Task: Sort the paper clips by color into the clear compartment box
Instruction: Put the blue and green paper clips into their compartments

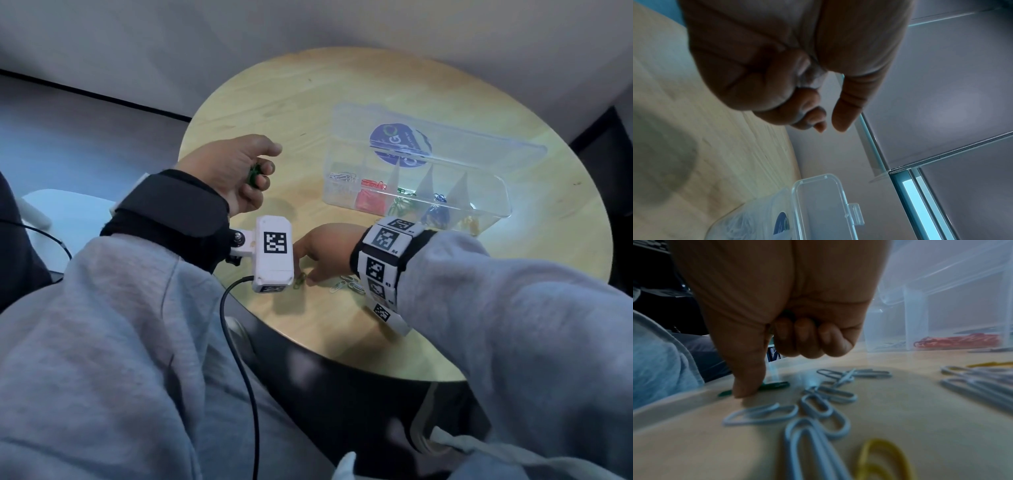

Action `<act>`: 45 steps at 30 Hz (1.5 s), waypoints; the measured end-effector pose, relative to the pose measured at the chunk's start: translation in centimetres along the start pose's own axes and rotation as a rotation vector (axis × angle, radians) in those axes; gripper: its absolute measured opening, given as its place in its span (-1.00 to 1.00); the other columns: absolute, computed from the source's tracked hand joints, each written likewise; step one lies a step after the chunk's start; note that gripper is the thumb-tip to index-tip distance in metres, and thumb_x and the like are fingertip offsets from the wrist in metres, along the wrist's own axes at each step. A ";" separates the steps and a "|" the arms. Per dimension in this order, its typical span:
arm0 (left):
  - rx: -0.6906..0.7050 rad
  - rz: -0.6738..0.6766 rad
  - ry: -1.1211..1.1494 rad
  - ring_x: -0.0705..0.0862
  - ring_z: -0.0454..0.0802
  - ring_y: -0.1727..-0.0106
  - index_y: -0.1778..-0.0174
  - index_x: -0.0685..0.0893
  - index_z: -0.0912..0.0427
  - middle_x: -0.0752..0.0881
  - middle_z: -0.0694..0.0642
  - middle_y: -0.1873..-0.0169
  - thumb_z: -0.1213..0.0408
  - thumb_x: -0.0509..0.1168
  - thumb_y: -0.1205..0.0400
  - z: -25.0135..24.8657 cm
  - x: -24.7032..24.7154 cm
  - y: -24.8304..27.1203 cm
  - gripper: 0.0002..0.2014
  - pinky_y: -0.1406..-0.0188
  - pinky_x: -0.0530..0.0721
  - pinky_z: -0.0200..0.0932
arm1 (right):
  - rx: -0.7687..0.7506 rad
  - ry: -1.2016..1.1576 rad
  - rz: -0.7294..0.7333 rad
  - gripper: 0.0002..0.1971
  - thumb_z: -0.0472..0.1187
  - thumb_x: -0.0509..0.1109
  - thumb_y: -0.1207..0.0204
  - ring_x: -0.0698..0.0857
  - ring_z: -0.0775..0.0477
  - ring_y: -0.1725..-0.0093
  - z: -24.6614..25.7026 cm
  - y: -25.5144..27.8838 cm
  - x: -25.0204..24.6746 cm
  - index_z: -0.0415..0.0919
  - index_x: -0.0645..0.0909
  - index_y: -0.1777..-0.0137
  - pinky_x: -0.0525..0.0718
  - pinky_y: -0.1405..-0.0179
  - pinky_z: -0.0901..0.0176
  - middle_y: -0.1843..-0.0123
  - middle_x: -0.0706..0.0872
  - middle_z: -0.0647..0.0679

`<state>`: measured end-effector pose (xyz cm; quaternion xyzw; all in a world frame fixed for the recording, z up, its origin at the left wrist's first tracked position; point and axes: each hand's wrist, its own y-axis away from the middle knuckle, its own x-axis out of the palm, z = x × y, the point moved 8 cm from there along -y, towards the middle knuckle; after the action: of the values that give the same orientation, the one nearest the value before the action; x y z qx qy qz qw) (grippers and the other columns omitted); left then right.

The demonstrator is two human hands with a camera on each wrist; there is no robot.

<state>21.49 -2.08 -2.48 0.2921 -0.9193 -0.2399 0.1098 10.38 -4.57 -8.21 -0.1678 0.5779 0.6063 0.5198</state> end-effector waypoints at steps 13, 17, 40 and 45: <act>-0.056 -0.097 -0.239 0.30 -0.13 0.54 0.24 0.51 0.08 0.42 -0.01 0.44 0.25 0.29 -0.58 1.7 -0.4 -0.9 -0.90 0.76 0.16 -0.40 | 0.127 -0.148 -0.008 -0.90 -0.15 0.46 -0.45 0.52 0.09 0.35 -3.0 1.5 -0.2 -0.13 0.62 0.23 0.45 0.41 0.31 0.37 0.59 0.09; -0.019 0.035 -0.779 0.30 0.00 0.48 0.20 0.52 0.21 0.39 0.08 0.45 0.21 0.32 -0.60 2.6 2.0 -0.9 -0.83 0.54 0.22 -0.24 | 0.261 -0.480 -0.105 -0.78 -0.19 0.42 -0.47 0.43 0.07 0.46 -6.2 3.0 -1.6 -0.09 0.52 0.39 0.42 0.45 0.30 0.43 0.49 0.03; 0.012 0.159 -1.497 0.59 0.09 0.26 0.06 0.78 0.20 0.65 0.08 0.29 0.22 0.41 -0.42 8.3 8.7 -1.2 -0.78 0.32 0.47 -0.22 | 0.313 -1.525 -0.354 -0.73 -0.53 0.14 -0.56 0.48 0.08 0.52 -12.2 8.6 0.0 -0.28 0.62 0.17 0.58 0.59 0.38 0.50 0.50 -0.02; 0.002 0.189 -1.401 0.58 0.08 0.27 0.20 0.75 0.20 0.69 0.11 0.29 0.18 0.42 -0.41 7.3 8.3 -1.0 -0.83 0.30 0.47 -0.22 | 0.331 -1.603 -0.326 -0.73 -0.49 0.07 -0.54 0.54 0.07 0.53 -12.4 9.3 0.2 -0.26 0.52 0.28 0.59 0.60 0.39 0.36 0.47 -0.08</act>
<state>12.81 -4.94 -8.80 -0.0119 -0.7953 -0.3601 -0.4875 -2.30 -13.35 -6.92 0.3118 0.0829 0.3665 0.8727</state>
